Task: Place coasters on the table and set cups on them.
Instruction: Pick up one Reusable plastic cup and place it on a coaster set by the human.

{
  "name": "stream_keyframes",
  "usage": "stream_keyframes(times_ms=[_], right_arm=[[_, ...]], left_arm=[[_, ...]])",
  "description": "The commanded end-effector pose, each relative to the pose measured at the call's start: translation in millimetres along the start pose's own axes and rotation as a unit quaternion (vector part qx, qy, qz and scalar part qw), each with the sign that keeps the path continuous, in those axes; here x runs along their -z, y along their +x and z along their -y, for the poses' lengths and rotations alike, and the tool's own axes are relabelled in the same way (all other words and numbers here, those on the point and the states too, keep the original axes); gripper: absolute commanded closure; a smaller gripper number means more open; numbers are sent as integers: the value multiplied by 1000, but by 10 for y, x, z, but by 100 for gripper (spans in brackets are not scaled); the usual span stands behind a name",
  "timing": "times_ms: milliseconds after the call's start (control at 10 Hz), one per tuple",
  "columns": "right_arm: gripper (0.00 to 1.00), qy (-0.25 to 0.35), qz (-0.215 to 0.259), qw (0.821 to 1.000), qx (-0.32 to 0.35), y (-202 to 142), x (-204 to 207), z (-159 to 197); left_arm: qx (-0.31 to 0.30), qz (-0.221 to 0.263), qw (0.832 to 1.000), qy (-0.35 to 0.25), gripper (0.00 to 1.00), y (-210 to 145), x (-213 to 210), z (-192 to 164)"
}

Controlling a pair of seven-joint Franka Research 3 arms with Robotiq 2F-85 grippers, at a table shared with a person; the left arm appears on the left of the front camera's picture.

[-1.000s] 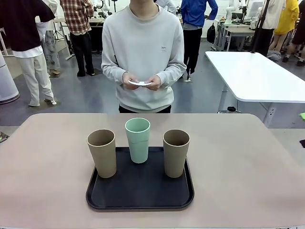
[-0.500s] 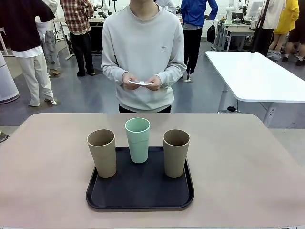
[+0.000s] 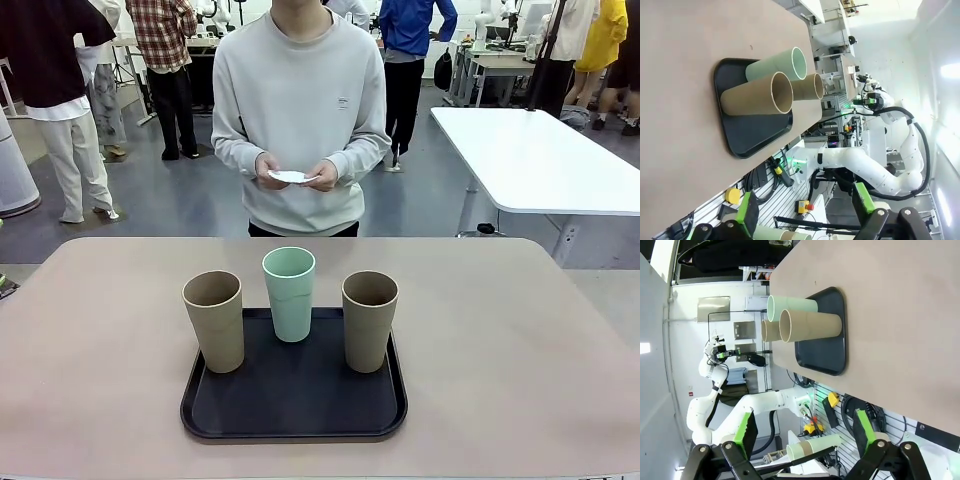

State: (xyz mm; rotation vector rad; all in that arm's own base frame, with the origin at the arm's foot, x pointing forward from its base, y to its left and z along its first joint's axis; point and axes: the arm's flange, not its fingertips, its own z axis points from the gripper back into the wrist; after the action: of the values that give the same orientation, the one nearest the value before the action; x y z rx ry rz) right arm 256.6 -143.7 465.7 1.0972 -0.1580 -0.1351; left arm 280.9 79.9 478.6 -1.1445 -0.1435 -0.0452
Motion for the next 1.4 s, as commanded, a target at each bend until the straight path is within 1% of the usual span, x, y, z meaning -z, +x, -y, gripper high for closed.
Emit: stream_keyframes(times_ms=[0, 1300], right_arm=[[0, 5, 0, 1000, -1, 11, 1, 6], [0, 5, 0, 1000, -1, 11, 1, 6]], left_arm=[[7, 0, 1000, -6, 0, -20, -27, -25], [7, 0, 1000, -6, 0, -20, -27, -25]])
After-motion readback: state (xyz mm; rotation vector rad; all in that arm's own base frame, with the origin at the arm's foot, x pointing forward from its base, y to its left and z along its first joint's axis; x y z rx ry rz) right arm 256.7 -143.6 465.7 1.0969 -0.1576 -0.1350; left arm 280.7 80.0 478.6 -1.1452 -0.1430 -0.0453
